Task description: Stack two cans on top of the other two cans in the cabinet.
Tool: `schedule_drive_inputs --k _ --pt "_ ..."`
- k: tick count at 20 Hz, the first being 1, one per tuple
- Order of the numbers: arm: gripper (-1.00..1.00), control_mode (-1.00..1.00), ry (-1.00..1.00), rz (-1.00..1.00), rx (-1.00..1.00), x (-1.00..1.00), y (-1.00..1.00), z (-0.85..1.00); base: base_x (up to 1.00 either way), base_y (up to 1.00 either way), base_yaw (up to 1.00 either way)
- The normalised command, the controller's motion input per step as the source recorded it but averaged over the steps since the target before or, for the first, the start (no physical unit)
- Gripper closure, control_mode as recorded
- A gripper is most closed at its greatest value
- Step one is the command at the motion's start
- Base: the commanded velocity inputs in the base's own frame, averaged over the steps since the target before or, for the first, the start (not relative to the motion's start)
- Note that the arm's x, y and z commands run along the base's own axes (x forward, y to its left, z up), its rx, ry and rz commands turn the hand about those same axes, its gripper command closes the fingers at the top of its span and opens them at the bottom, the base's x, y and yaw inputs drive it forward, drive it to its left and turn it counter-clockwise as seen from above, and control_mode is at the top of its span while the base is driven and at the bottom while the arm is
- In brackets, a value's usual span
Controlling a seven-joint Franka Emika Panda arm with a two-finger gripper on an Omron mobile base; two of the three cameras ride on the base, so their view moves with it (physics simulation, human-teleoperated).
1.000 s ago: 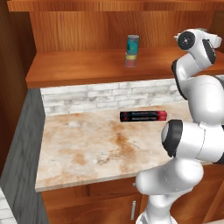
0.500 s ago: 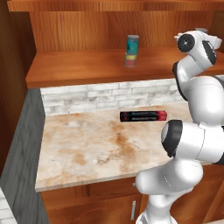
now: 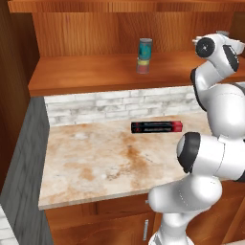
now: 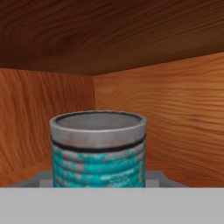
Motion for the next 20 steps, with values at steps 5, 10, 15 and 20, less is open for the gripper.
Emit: schedule_drive_inputs --k 5,10,15,20 --pt "1.00 -1.00 0.01 -0.01 0.00 -0.02 0.00 0.00 0.00 0.00 0.00" --pt "1.00 -1.00 0.01 0.00 0.00 0.00 0.00 -0.09 0.00 0.00 0.00" --pt "1.00 -1.00 0.00 0.00 0.00 0.06 0.00 -0.12 0.00 0.00 0.00" --pt "1.00 -1.00 0.00 0.00 0.00 0.04 0.00 -0.12 0.00 0.00 0.00"
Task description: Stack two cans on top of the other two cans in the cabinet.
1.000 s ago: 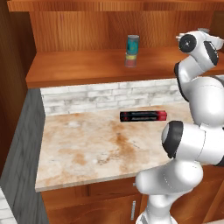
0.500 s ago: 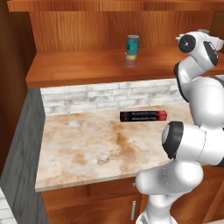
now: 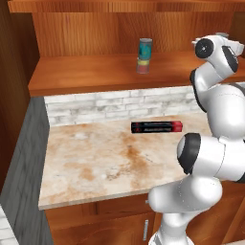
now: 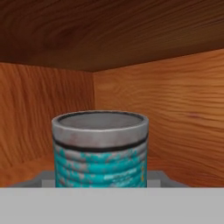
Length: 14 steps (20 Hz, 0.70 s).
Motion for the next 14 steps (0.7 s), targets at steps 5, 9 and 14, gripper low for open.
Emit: schedule_drive_inputs --k 5,9,14 --pt "1.00 -1.00 0.00 0.00 -0.01 0.07 -0.01 -0.08 0.00 0.00 0.00" --pt "1.00 -1.00 0.00 0.00 -0.01 0.02 -0.02 0.01 0.00 0.00 0.00" --pt "1.00 -1.00 0.00 0.00 -0.01 0.00 -0.06 0.04 0.00 0.00 0.00"
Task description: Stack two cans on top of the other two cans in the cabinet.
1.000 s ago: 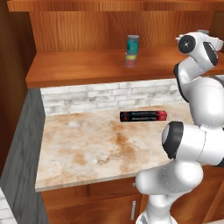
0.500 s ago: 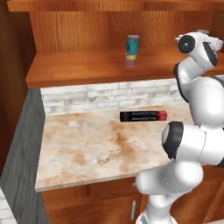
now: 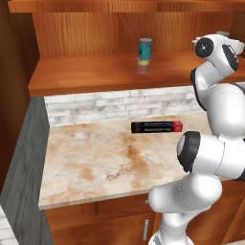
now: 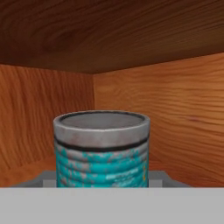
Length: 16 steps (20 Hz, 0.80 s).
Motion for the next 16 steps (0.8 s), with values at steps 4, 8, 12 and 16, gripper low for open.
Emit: schedule_drive_inputs --k 4,8,12,16 --pt "1.00 -1.00 0.00 0.00 0.00 0.00 -0.08 0.00 0.00 0.00 0.00" --pt "1.00 -1.00 0.00 0.00 0.00 0.00 -0.04 -0.02 0.00 0.00 0.00" --pt "1.00 -1.00 0.00 0.00 0.00 0.00 0.00 -0.09 0.00 0.00 0.00" --pt "1.00 -1.00 0.01 0.00 0.00 0.00 0.01 -0.11 0.00 0.00 0.00"
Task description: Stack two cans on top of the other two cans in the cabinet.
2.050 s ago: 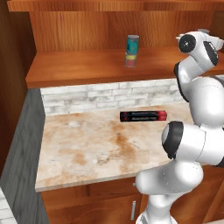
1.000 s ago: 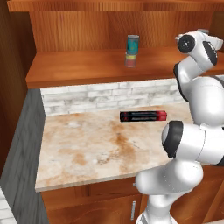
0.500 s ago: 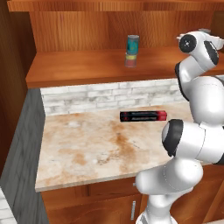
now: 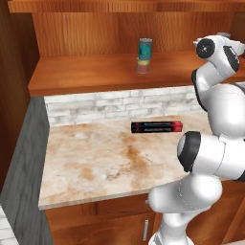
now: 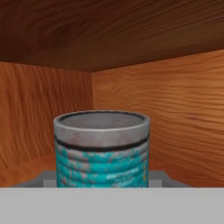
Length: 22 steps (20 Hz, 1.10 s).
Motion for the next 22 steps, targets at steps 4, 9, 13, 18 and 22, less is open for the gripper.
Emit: schedule_drive_inputs --k 4,9,13,18,22 --pt "1.00 -1.00 0.00 0.00 0.00 0.00 0.02 -0.04 0.00 0.00 0.00" --pt "1.00 -1.00 0.00 0.00 0.00 0.02 0.01 0.00 0.00 0.00 0.00" --pt "1.00 -1.00 0.00 0.00 0.00 0.00 0.00 0.00 0.00 0.00 0.00" --pt "1.00 -1.00 0.00 0.00 0.00 0.00 0.01 0.00 0.00 0.00 0.00" --pt "1.00 -1.00 0.00 0.00 0.00 0.00 0.00 -0.01 0.00 0.00 0.00"
